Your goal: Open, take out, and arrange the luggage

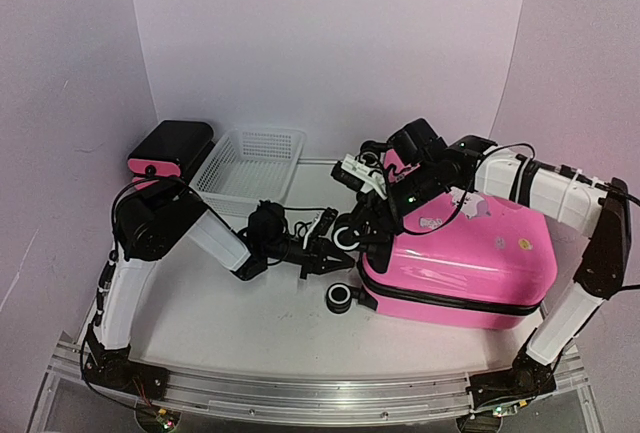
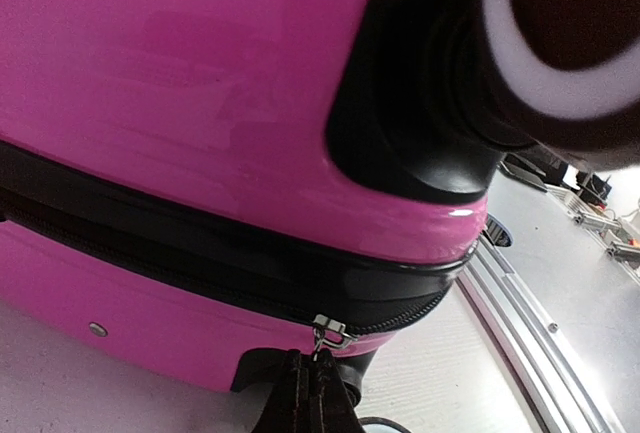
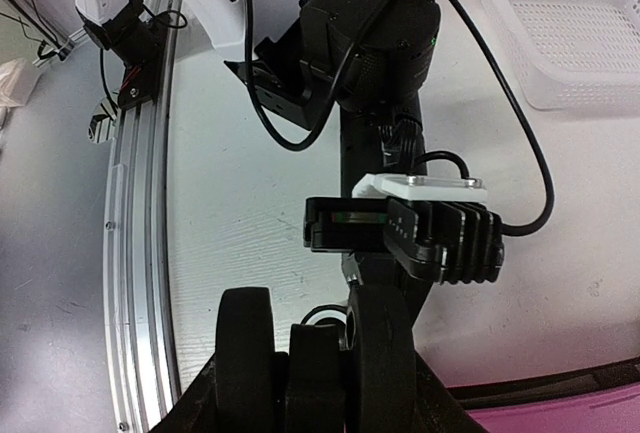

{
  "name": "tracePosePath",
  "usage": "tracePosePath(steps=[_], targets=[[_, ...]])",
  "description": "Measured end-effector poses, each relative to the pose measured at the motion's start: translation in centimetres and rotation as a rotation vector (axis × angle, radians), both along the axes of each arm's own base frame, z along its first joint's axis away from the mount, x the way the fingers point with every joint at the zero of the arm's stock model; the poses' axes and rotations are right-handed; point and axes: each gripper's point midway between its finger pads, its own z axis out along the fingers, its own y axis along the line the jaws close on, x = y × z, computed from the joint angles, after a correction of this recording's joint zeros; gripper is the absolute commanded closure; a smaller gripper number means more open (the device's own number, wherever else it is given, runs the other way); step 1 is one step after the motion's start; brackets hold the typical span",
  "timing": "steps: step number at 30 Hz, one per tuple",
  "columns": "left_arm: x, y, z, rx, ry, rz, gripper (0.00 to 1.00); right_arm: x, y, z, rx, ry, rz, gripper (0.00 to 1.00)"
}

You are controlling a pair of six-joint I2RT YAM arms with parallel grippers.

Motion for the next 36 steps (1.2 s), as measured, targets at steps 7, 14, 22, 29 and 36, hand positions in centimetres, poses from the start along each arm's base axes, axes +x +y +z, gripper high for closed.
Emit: tracePosePath(steps=[7,14,22,29,36], targets=[[4.5,-1.5,0.4,0.003,0.100,0.195,1.00,-0.5,-0.4,0.0,0.002,-0.001,0.001,1.00],[10.1,-2.4,1.3,-0.020,0.264,0.426,1.00,-2.0,-0.8,0.0,0.007,-0.004,0.019,1.00],[18.0,-3.8,1.7,-0.123,0.419,0.610,1.00,-5.2,-1.7,0.0,0.004,0.005,0.088,1.00],[22.1,-4.5,2.0,-0.182,0.443,0.637,1.00,-7.4,-2.8,-0.1,-0.015,0.023,0.156,1.00],[24.2,-6.2,2.2,-0.192,0.407,0.599,1.00,-8.4,-4.1,-0.2,-0.046,0.037,0.183,1.00]])
